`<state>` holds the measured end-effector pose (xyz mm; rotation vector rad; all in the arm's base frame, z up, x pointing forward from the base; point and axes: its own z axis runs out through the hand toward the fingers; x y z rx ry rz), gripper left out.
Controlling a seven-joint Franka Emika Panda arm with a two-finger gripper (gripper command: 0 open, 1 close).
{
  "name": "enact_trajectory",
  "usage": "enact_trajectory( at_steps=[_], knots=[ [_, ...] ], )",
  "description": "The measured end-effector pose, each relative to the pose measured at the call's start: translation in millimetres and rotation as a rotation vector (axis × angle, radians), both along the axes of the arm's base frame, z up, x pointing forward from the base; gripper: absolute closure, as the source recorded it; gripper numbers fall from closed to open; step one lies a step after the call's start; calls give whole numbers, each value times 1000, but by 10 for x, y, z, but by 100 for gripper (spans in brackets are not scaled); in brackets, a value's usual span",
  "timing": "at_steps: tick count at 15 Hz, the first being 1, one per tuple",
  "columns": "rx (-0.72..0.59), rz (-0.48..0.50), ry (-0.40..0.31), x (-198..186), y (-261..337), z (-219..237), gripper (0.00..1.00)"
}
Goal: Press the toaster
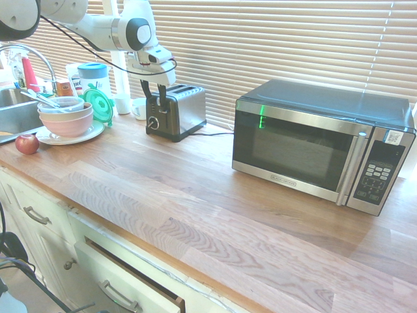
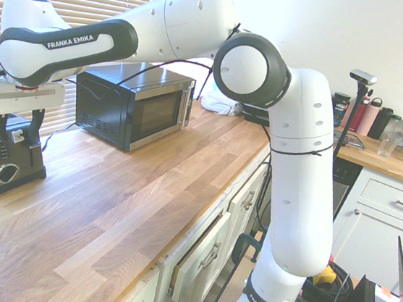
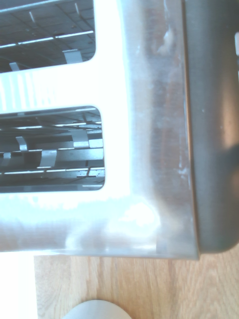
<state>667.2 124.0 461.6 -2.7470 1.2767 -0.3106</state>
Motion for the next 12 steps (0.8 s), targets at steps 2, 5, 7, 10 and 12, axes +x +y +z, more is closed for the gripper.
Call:
enact_trajectory(
  at_steps=[2, 5, 7, 10, 12],
  knots=[
    [0, -3, 2, 5, -32, 0, 100],
    [3, -8, 0, 7, -68, 19, 100],
    [2, -14, -4, 9, -102, 41, 100],
    [-1, -25, -13, 14, -176, 86, 100],
    [-4, -38, -19, 18, -257, 119, 100]
  ],
)
